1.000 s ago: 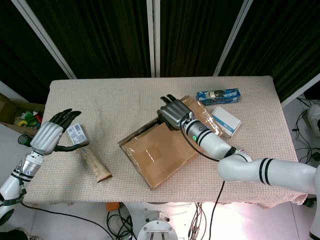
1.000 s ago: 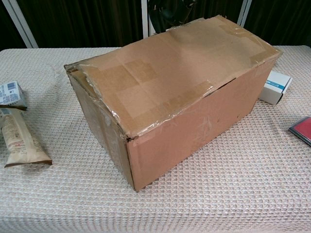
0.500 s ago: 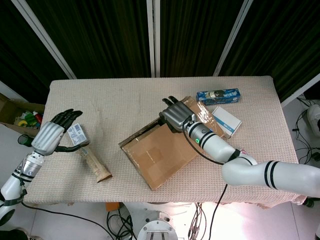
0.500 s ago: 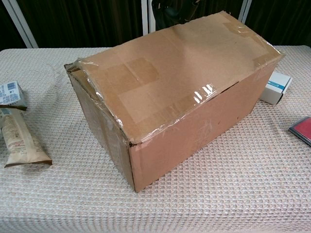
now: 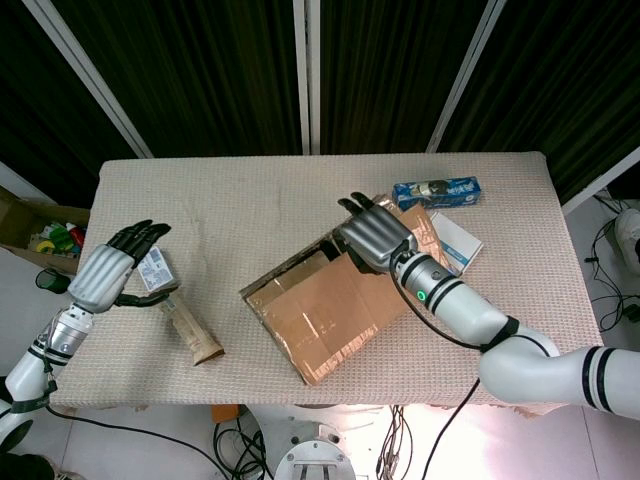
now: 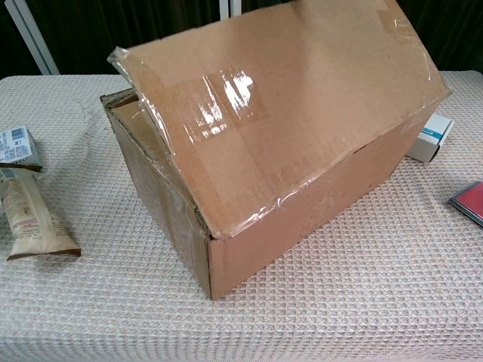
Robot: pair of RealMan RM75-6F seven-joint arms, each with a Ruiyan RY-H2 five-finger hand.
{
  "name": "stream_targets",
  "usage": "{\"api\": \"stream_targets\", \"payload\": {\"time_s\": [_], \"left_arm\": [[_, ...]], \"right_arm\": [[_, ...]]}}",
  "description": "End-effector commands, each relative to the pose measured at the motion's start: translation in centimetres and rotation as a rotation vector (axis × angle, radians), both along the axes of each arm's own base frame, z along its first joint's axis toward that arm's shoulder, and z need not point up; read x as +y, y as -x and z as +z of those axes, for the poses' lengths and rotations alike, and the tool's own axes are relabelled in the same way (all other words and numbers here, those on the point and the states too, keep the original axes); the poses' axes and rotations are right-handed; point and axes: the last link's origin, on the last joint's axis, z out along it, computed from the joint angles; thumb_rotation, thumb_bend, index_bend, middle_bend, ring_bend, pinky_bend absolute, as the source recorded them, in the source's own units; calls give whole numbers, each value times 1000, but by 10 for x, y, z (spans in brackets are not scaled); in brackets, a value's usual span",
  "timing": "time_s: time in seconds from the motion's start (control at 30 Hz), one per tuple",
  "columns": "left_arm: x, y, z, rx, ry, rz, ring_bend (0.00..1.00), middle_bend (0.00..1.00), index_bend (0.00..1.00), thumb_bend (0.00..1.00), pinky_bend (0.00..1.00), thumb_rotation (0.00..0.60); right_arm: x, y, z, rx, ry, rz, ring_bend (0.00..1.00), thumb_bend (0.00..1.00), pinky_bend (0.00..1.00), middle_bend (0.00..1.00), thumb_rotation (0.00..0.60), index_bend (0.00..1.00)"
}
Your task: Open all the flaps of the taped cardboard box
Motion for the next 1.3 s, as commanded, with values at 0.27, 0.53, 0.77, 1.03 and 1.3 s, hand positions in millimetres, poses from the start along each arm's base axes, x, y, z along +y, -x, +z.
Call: {"api": "stream_targets", "payload": {"time_s": [0.27, 0.53, 0.77, 1.03, 1.3], "left_arm": [[-2, -5, -3, 8, 4, -9, 54, 87, 65, 37, 162, 0], [-6, -10, -3, 17, 6, -21, 53, 87, 65, 37, 162, 0], [-9, -16, -6, 19, 18, -28, 53, 87, 65, 37, 162, 0], [-13, -20, -8, 15, 25, -38, 54, 87, 65, 36, 162, 0], [-16, -23, -9, 20, 26, -48, 53, 87, 65, 37, 162, 0]], "right_arm": [[40, 17, 41, -28, 28, 40, 35, 757, 0, 515, 600, 529], [67, 36, 62, -35, 43, 62, 35, 757, 0, 512, 600, 524], [93, 49, 82, -60, 62, 87, 35, 755, 0, 508, 600, 489], [117, 70, 104, -74, 56, 87, 75, 745, 0, 566, 600, 475], [124, 84, 132, -172, 140, 96, 110, 745, 0, 593, 600, 450]]}}
